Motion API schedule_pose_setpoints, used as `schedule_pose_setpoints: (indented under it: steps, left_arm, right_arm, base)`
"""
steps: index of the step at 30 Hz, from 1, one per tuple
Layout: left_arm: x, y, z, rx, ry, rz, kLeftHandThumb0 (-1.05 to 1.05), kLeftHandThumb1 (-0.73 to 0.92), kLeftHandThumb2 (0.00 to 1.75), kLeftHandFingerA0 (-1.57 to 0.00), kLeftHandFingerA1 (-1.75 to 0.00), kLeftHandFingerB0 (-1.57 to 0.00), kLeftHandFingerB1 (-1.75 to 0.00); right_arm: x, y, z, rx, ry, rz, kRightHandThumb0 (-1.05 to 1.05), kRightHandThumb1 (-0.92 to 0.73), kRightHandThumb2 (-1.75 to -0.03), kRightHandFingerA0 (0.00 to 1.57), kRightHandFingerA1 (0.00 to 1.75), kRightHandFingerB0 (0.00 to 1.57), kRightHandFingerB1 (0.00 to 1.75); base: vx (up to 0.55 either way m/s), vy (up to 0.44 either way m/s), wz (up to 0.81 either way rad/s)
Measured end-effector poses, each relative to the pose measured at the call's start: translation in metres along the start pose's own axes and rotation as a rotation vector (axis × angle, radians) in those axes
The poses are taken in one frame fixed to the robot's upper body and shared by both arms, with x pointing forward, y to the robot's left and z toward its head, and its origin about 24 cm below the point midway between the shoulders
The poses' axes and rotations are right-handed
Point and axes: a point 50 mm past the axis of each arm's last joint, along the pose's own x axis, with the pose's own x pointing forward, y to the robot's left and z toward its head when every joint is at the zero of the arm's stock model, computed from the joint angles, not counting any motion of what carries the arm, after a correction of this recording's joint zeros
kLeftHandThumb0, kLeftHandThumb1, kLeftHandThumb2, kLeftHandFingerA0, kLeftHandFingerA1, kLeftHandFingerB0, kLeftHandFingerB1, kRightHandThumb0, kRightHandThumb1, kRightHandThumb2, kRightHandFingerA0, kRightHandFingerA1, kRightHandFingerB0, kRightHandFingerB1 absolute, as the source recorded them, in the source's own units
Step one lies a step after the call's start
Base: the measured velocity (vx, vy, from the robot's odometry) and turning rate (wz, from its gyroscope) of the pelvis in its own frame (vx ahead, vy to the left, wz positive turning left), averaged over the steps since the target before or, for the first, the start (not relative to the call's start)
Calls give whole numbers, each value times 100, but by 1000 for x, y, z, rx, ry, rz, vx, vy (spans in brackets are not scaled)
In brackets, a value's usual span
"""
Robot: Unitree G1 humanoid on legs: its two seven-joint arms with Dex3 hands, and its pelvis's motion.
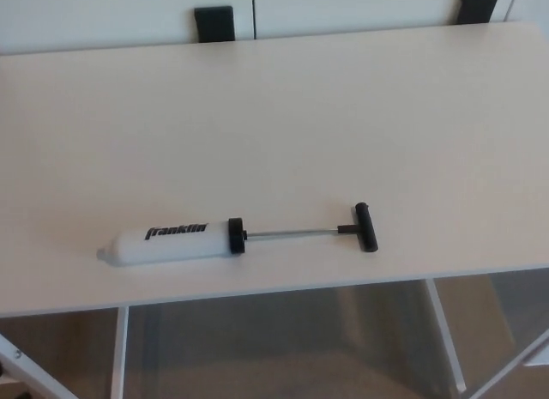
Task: The robot walks towards a desk on which an air pump is kept in the middle. It lifts it up and holds it with its left hand and uses its right hand to compress it by pushing its handle inwards.
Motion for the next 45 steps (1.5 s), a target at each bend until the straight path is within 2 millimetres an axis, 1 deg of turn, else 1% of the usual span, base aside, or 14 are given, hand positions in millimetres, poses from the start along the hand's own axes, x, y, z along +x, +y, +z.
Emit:
schedule_pose_setpoints:
  steps: [10,11,15,16,18,19,23,24,27,33,34,35,44,45]
  left_arm:
    - [-1,0,5,3,-18,3,-13,70,60,-39,-43,-32,-34]
    - [-1,0,5,3,-18,3,-19,64,59,-42,-44,-32,-34]
    - [-20,8,8,39,-65,-12,-18,63,59,-41,-44,-34,-34]
    - [-20,8,8,39,-65,-12,-17,56,57,-32,-41,-37,-35]
    - [-33,15,7,55,-80,-10,-17,56,57,-32,-41,-37,-35]
    - [-41,20,6,61,-86,-3,-6,35,81,-19,-52,-25,-52]
    - [-62,36,4,69,-97,27,-3,37,83,-18,-52,-21,-50]
    - [-71,44,4,71,-108,48,-9,52,55,-22,-38,-24,-31]
    - [-86,56,9,78,-136,81,-9,52,55,-22,-38,-24,-31]
    - [-123,71,43,140,-292,147,-25,46,58,-17,-38,-18,-32]
    - [-123,71,43,140,-292,147,-15,37,88,-9,-53,-9,-50]
    - [-133,71,57,172,-354,158,-15,37,88,-9,-53,-9,-50]
    - [-158,61,95,259,-522,163,-20,34,87,-10,-53,-9,-50]
    - [-163,57,102,278,-556,158,-19,39,90,-10,-54,-9,-50]
  right_arm:
    - [2,3,3,2,-12,4,-21,-58,-57,68,52,47,42]
    - [2,3,3,2,-12,4,-18,-60,-57,67,54,47,42]
    - [-3,6,8,-11,-65,32,-21,-58,-56,61,54,50,44]
    - [-3,6,8,-11,-65,32,-23,-57,-57,72,55,58,45]
    - [-9,5,10,-22,-93,44,-23,-57,-57,72,55,58,45]
    - [-13,4,10,-29,-106,48,-25,-57,-56,69,53,53,44]
    - [-26,0,7,-48,-131,56,-23,-56,-56,69,55,53,45]
    - [-33,-3,5,-57,-139,58,-22,-58,-57,76,57,57,46]
    - [-42,-7,4,-70,-151,60,-22,-58,-57,76,57,57,46]
    - [-63,-14,2,-91,-177,65,-22,-59,-57,71,56,54,45]
    - [-63,-14,2,-91,-177,65,-21,-61,-57,71,57,54,46]
    - [-68,-14,2,-92,-183,69,-21,-61,-57,71,57,54,46]
    - [-77,-12,4,-97,-206,83,-20,-59,-57,71,57,54,46]
    - [-79,-12,5,-99,-212,87,-21,-57,-56,80,58,58,47]
  base:
    - [0,0,0]
    - [0,0,0]
    - [0,0,0]
    - [0,0,0]
    - [0,0,0]
    - [0,0,0]
    - [0,0,0]
    - [0,0,0]
    - [0,0,0]
    - [0,0,0]
    - [0,0,0]
    - [0,0,0]
    - [0,0,0]
    - [0,0,0]
